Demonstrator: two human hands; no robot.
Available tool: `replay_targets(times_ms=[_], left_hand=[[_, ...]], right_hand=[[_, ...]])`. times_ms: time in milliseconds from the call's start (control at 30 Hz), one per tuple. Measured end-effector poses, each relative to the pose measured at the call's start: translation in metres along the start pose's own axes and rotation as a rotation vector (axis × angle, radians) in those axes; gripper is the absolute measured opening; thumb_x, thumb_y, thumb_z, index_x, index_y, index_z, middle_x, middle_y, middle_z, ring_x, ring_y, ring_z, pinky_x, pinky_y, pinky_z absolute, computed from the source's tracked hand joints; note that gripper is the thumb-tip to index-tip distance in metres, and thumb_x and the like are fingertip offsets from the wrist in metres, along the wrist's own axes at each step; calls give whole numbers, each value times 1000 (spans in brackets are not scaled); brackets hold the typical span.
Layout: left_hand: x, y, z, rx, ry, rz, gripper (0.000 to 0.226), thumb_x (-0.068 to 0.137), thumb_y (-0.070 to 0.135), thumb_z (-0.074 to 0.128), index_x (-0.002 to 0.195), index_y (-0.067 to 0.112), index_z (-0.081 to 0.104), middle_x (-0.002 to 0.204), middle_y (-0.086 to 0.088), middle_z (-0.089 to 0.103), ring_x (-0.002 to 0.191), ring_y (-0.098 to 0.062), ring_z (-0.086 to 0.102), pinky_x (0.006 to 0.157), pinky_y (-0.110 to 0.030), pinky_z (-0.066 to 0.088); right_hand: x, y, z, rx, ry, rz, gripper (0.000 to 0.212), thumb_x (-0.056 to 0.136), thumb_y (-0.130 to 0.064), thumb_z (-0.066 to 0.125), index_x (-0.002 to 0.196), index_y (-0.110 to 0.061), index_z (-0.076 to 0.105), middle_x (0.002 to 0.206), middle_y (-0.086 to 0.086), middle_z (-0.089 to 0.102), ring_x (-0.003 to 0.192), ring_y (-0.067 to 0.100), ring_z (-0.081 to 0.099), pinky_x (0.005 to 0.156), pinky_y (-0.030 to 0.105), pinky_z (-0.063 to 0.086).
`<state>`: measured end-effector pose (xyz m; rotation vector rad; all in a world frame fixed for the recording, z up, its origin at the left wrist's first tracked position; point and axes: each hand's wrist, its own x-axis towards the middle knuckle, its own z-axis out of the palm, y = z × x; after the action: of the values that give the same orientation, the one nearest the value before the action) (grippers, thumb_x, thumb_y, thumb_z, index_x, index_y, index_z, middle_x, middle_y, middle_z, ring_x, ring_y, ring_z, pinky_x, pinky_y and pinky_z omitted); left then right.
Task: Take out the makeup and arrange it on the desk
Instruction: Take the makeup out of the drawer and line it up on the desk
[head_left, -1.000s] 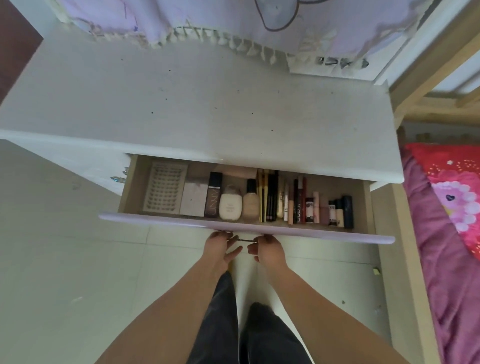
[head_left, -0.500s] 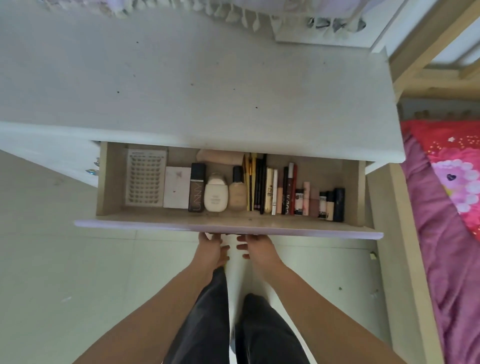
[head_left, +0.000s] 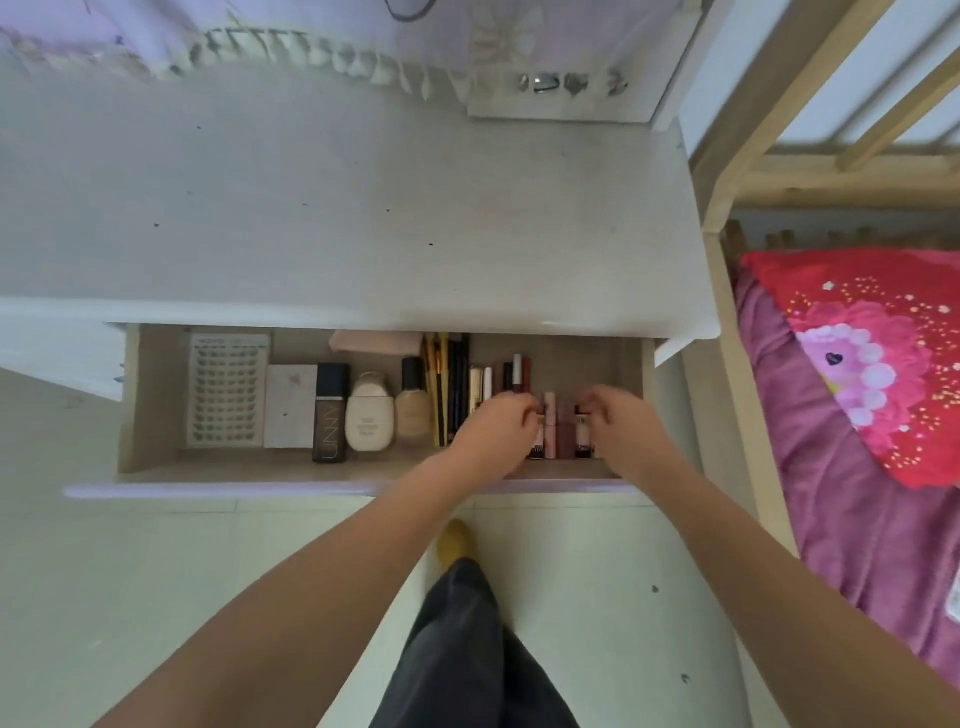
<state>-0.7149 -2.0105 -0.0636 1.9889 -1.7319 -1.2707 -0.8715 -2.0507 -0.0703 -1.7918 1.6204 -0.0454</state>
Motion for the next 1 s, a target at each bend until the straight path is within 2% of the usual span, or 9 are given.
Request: replay_targets(times_ms=[100, 200, 367, 467, 633, 733, 867, 933, 1000], left_hand=[[36, -9, 19, 240, -27, 11, 30, 96, 13, 41, 121, 4, 54, 124, -17, 48, 105, -34, 54, 85, -42, 49], [45, -16, 36, 438, -68, -8, 35, 94, 11, 42, 127, 4, 48, 131, -19, 40, 116, -37, 45, 87, -47, 46], [48, -24, 39, 467, 41, 60, 34, 91, 10, 47, 124, 6, 48, 130, -17, 40, 118, -33, 42, 79, -42, 48], [46, -27, 35, 387, 83, 75, 33, 92, 14, 50, 124, 9, 48, 127, -13, 47, 116, -28, 45, 79, -40, 49], [38, -19, 25, 115, -5, -58, 37, 92, 20, 54, 128, 16, 44, 117, -13, 57, 102, -28, 57, 83, -39, 51], [24, -5, 9, 26, 5, 41, 26, 92, 17, 54, 118, 18, 51, 109, -5, 61, 98, -20, 57, 81, -33, 50], [7, 25, -50, -146, 158, 110, 18, 92, 19, 57, 110, 22, 54, 97, 12, 60, 89, -4, 56, 76, -14, 44], [17, 40, -86, -280, 267, 92, 15, 91, 18, 58, 104, 25, 54, 91, 16, 59, 87, 0, 56, 77, -13, 45], [44, 51, -117, -363, 339, 55, 12, 91, 17, 58, 101, 24, 56, 90, 10, 63, 84, -4, 59, 73, -16, 46]], right_hand=[[28, 5, 16, -243, -39, -66, 38, 96, -10, 37, 131, -12, 50, 131, 14, 49, 119, 32, 46, 95, 37, 42], [37, 8, 29, -400, -103, -141, 41, 98, -20, 36, 138, -19, 41, 140, 12, 41, 126, 33, 38, 101, 43, 35], [43, 11, 31, -455, -103, -215, 36, 97, -24, 38, 132, -22, 48, 140, 7, 41, 125, 30, 38, 101, 40, 31], [44, 10, 27, -414, -52, -249, 27, 98, -24, 37, 119, -16, 52, 126, 8, 54, 117, 29, 45, 94, 38, 34], [38, 9, 10, -284, -89, -378, 14, 96, -22, 44, 106, -16, 52, 102, 4, 62, 99, 25, 53, 81, 35, 39], [26, -1, -15, -127, -147, -483, 11, 95, -23, 48, 104, -18, 53, 98, -1, 61, 90, 17, 54, 73, 30, 45], [30, -33, -75, 102, -56, -523, 14, 91, -22, 58, 105, -19, 57, 88, -16, 56, 78, -2, 54, 73, 12, 43], [49, -53, -103, 238, 32, -474, 11, 91, -19, 59, 102, -21, 57, 84, -17, 58, 72, -5, 57, 67, 7, 44], [80, -71, -121, 332, 81, -415, 7, 92, -19, 58, 98, -21, 57, 81, -11, 62, 65, -5, 58, 61, 5, 43]])
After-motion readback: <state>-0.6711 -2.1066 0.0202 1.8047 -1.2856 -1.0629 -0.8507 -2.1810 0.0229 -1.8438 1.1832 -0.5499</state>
